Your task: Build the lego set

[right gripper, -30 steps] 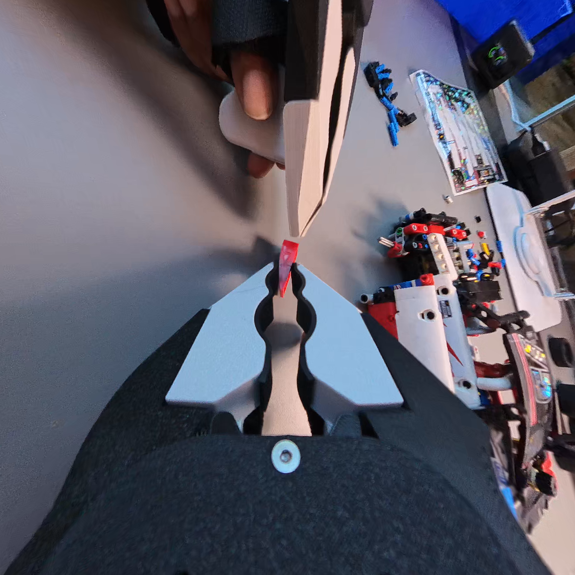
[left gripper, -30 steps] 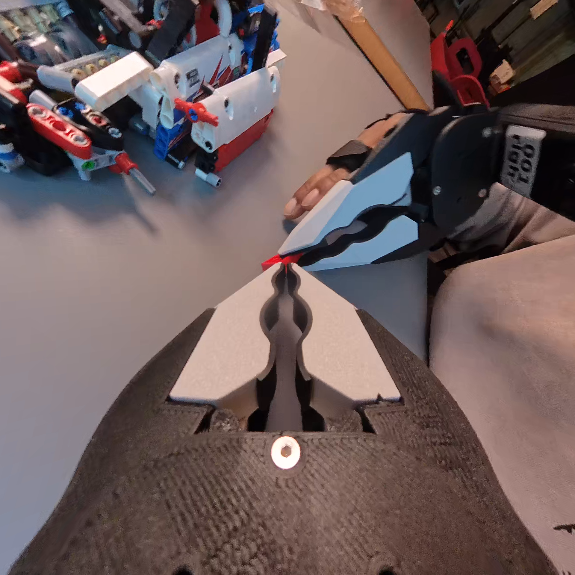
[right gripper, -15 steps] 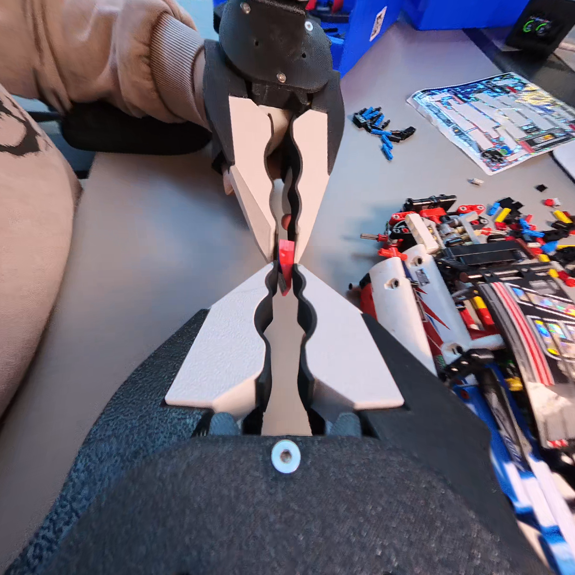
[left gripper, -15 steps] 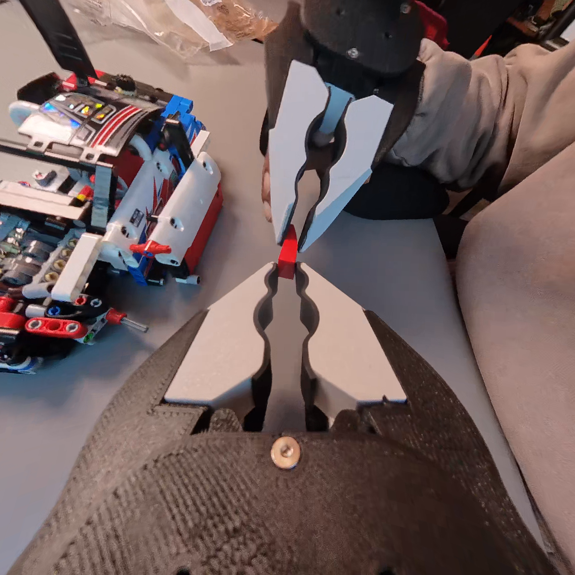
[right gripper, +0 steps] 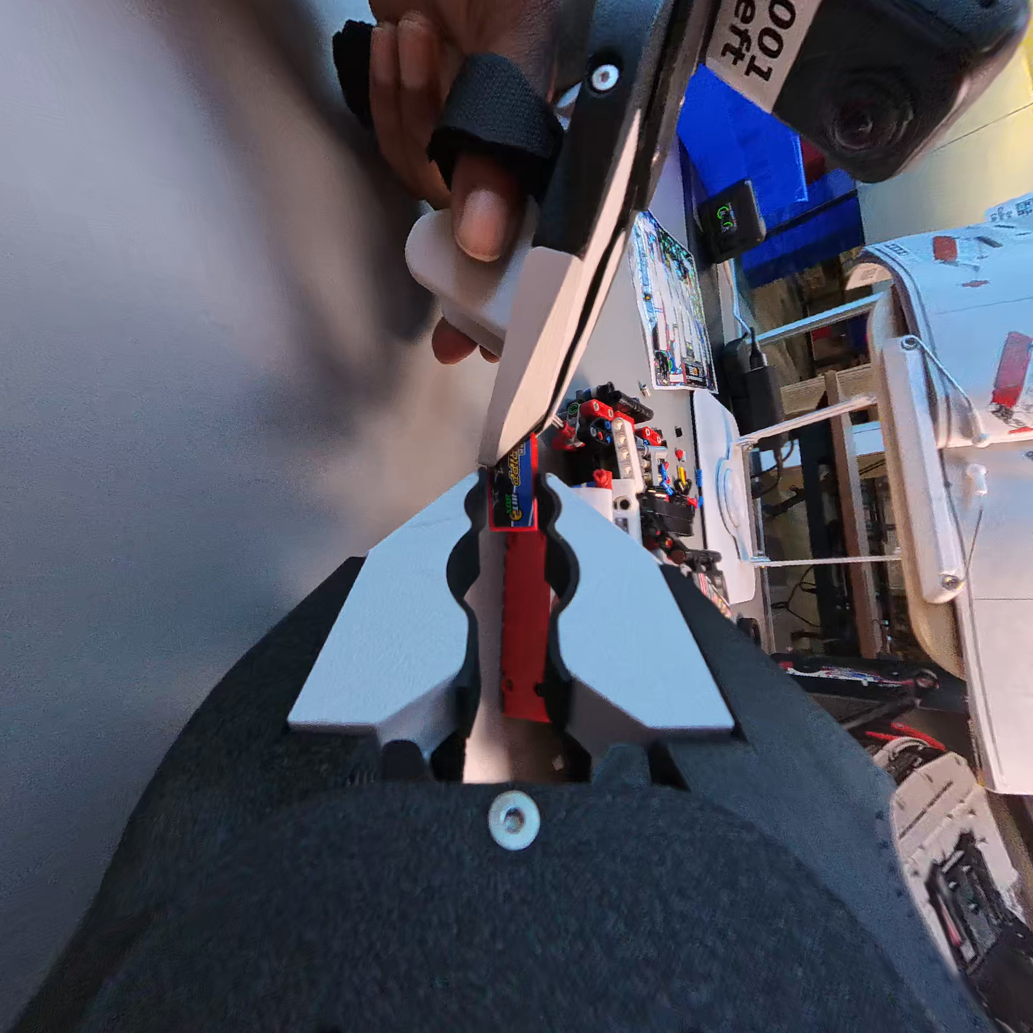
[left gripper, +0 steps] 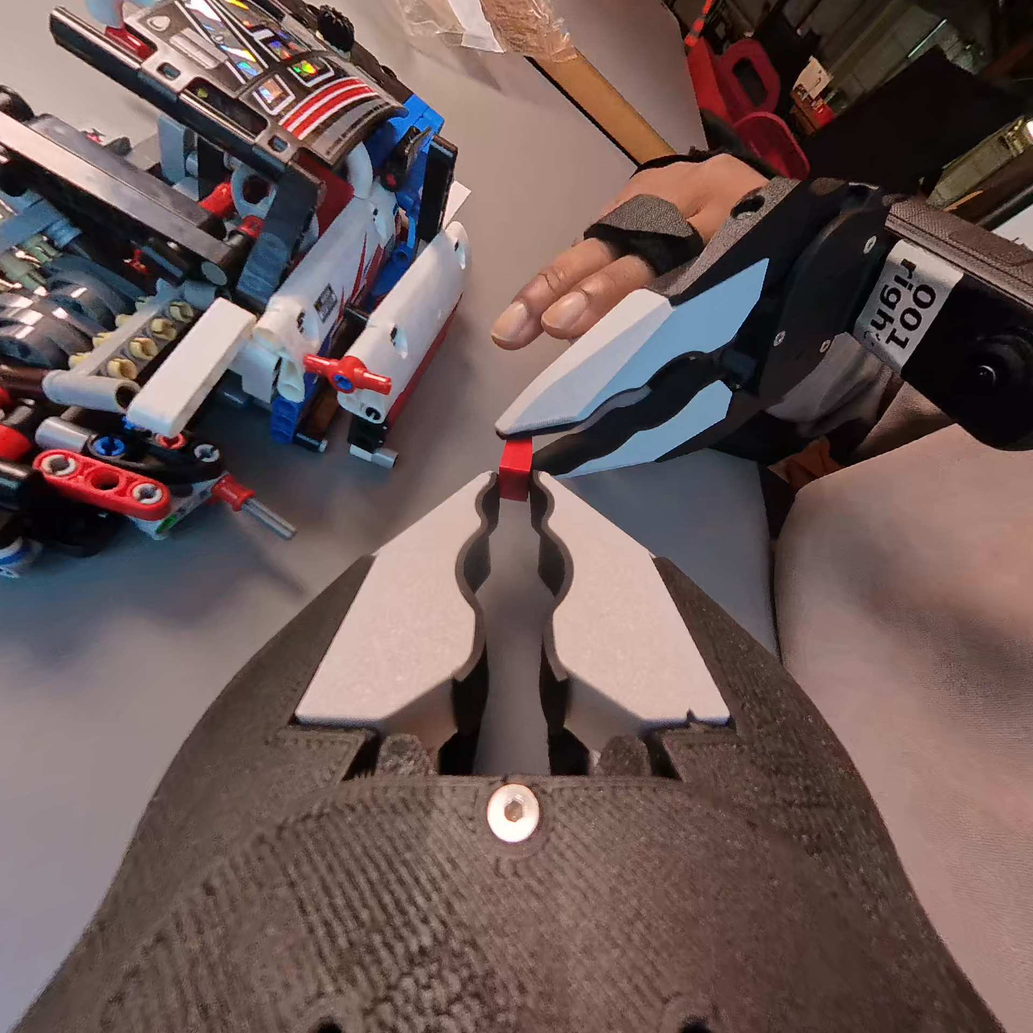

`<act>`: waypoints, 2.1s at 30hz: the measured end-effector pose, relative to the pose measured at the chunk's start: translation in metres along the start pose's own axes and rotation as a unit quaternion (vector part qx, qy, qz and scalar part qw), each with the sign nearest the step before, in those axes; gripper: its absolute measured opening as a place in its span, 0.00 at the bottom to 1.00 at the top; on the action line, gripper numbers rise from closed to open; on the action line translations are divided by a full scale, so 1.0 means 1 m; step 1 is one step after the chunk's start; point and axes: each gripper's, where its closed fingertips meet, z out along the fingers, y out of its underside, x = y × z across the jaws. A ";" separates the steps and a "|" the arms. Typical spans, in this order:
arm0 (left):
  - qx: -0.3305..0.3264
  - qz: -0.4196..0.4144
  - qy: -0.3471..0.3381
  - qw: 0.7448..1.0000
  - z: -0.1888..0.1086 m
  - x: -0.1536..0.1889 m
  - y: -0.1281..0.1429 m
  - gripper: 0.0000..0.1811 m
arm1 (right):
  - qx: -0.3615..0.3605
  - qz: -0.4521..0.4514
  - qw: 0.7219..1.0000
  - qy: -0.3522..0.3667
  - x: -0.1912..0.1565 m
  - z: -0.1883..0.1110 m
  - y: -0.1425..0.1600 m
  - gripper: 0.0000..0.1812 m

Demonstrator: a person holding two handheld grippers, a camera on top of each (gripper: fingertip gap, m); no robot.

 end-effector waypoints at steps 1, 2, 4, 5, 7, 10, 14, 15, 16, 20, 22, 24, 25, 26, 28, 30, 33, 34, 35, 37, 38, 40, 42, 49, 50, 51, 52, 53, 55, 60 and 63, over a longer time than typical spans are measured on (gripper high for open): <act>0.000 -0.003 -0.002 1.000 0.000 -0.001 0.000 0.05 | -0.003 -0.004 1.000 0.003 0.000 0.001 0.001 0.08; -0.001 -0.004 -0.003 1.000 0.000 -0.002 0.001 0.05 | -0.003 -0.004 1.000 0.004 -0.001 0.002 0.001 0.08; 0.001 -0.001 -0.009 1.000 0.000 -0.004 0.002 0.05 | -0.009 0.006 1.000 0.001 -0.002 0.004 0.003 0.08; 0.003 0.002 -0.016 1.000 0.000 -0.006 0.002 0.05 | -0.014 0.010 1.000 0.005 -0.001 0.004 0.006 0.08; 0.010 0.010 -0.032 0.999 -0.001 -0.011 -0.001 0.07 | -0.028 0.003 0.999 0.019 0.003 0.005 0.011 0.07; 0.021 0.045 -0.071 0.996 -0.004 -0.020 -0.008 0.07 | -0.043 -0.009 0.998 0.042 0.009 0.007 0.017 0.08; 0.002 0.105 -0.140 0.985 -0.002 -0.034 -0.009 0.10 | -0.080 -0.061 0.992 0.073 0.017 0.012 0.029 0.08; -0.003 0.110 -0.157 0.981 -0.001 -0.039 -0.010 0.11 | -0.084 -0.068 0.991 0.079 0.018 0.014 0.031 0.08; -0.007 0.113 -0.170 0.979 -0.001 -0.042 -0.010 0.11 | -0.087 -0.076 0.990 0.084 0.018 0.015 0.032 0.08; -0.010 0.120 -0.181 0.976 0.004 -0.045 -0.013 0.15 | -0.090 -0.108 0.985 0.102 0.017 0.019 0.031 0.08; -0.011 0.122 -0.179 0.976 0.006 -0.045 -0.014 0.16 | -0.093 -0.120 0.983 0.105 0.015 0.020 0.031 0.08; -0.018 0.124 -0.178 0.976 0.008 -0.047 -0.014 0.17 | -0.098 -0.125 0.982 0.105 0.014 0.021 0.033 0.08; -0.022 0.123 -0.175 0.977 0.008 -0.048 -0.013 0.17 | -0.098 -0.125 0.982 0.103 0.014 0.021 0.034 0.08; -0.026 0.122 -0.172 0.977 0.009 -0.048 -0.013 0.16 | -0.100 -0.124 0.982 0.102 0.014 0.022 0.035 0.08; -0.029 0.126 -0.172 0.977 0.010 -0.050 -0.014 0.15 | -0.101 -0.124 0.982 0.097 0.011 0.023 0.036 0.08; -0.035 0.130 -0.167 0.977 0.011 -0.050 -0.013 0.13 | -0.106 -0.126 0.981 0.099 0.011 0.024 0.037 0.08; -0.042 0.138 -0.164 0.976 0.012 -0.052 -0.013 0.10 | -0.112 -0.129 0.980 0.104 0.011 0.026 0.038 0.08; -0.044 0.143 -0.166 0.975 0.012 -0.052 -0.013 0.07 | -0.112 -0.127 0.980 0.105 0.012 0.026 0.038 0.08; -0.044 0.147 -0.168 0.974 0.012 -0.052 -0.013 0.07 | -0.111 -0.125 0.980 0.105 0.012 0.026 0.038 0.08; -0.044 0.156 -0.177 0.971 0.011 -0.054 -0.014 0.09 | -0.111 -0.124 0.980 0.106 0.012 0.026 0.038 0.08; -0.044 0.160 -0.179 0.970 0.011 -0.054 -0.014 0.08 | -0.111 -0.123 0.980 0.107 0.012 0.025 0.038 0.08; -0.043 0.163 -0.185 0.968 0.010 -0.055 -0.014 0.07 | -0.109 -0.119 0.981 0.107 0.012 0.024 0.038 0.09; -0.044 0.162 -0.188 0.968 0.010 -0.056 -0.014 0.07 | -0.110 -0.108 0.982 0.105 0.012 0.022 0.039 0.13; -0.048 0.182 -0.202 0.961 0.011 -0.056 -0.014 0.07 | -0.057 0.007 0.994 0.098 0.036 -0.006 0.022 0.19; -0.049 0.184 -0.204 0.960 0.012 -0.056 -0.014 0.07 | -0.043 0.042 0.993 0.103 0.047 -0.016 0.021 0.19; -0.050 0.186 -0.204 0.960 0.012 -0.056 -0.014 0.07 | -0.035 0.082 0.991 0.098 0.055 -0.024 0.025 0.19; -0.050 0.187 -0.204 0.960 0.012 -0.056 -0.014 0.07 | -0.035 0.125 0.988 0.086 0.061 -0.032 0.034 0.19; -0.050 0.187 -0.204 0.960 0.012 -0.056 -0.014 0.07 | -0.043 0.164 0.983 0.068 0.064 -0.037 0.047 0.20; -0.051 0.188 -0.203 0.960 0.012 -0.057 -0.015 0.06 | -0.065 0.217 0.974 0.018 0.056 -0.039 0.075 0.20; -0.053 0.193 -0.208 0.958 0.012 -0.059 -0.015 0.07 | -0.042 0.252 0.966 -0.033 0.052 -0.032 0.088 0.21; -0.054 0.194 -0.208 0.957 0.012 -0.060 -0.015 0.07 | -0.044 0.236 0.969 -0.051 0.053 -0.032 0.086 0.18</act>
